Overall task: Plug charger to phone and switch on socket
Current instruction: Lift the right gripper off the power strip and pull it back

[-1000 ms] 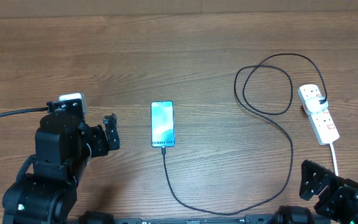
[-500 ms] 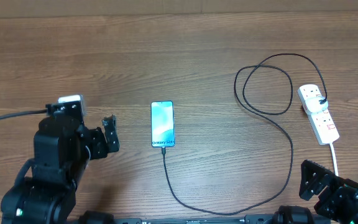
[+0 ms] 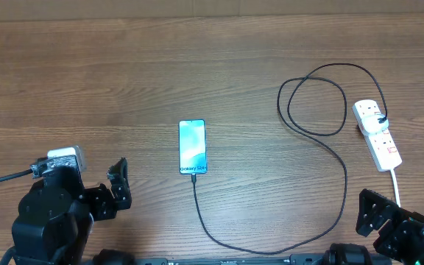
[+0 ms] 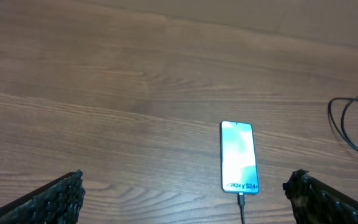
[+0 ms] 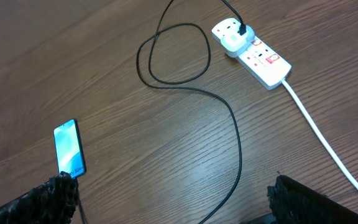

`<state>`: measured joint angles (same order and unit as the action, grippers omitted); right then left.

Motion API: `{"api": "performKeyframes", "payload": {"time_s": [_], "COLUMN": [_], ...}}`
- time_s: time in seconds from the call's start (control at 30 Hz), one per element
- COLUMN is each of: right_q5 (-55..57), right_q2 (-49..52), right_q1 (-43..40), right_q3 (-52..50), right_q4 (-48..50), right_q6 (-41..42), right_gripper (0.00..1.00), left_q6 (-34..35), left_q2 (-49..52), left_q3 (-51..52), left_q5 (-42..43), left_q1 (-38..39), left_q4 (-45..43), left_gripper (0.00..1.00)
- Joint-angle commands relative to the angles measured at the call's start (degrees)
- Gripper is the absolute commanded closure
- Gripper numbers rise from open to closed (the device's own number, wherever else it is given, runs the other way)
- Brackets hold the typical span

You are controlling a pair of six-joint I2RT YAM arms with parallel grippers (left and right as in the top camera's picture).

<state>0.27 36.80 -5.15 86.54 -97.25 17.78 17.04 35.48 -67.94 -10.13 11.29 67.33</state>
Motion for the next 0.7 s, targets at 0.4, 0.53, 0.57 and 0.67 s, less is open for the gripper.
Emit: {"api": "performKeyframes", "payload": {"time_s": [0.4,0.53,0.57,0.67], "right_q5": [0.5,0.5,0.5,0.5], "right_q2": [-0.37,-0.37,-0.37,-0.37], "right_q1": [0.37,0.37,0.37,0.37], "right_q3": [-0.28,-0.28,-0.28,-0.28], "right_q4": [0.22,0.22,0.22,0.22], "right_q6": [-0.26,-0.28,-0.26,-0.26], "right_gripper": [0.0,0.0,0.0,0.0], "left_q6": [0.98,0.98,0.98,0.98], "left_q2": [0.04,0.04,0.04,0.04], "left_q3": [-0.35,-0.35,-0.35,-0.35], "left_q5": [-0.52,-0.52,-0.52,-0.52], "left_q1": [0.37,0.37,0.37,0.37], "left_q4": [0.2,0.2,0.2,0.2], "left_gripper": [0.0,0.0,0.0,0.01]}}
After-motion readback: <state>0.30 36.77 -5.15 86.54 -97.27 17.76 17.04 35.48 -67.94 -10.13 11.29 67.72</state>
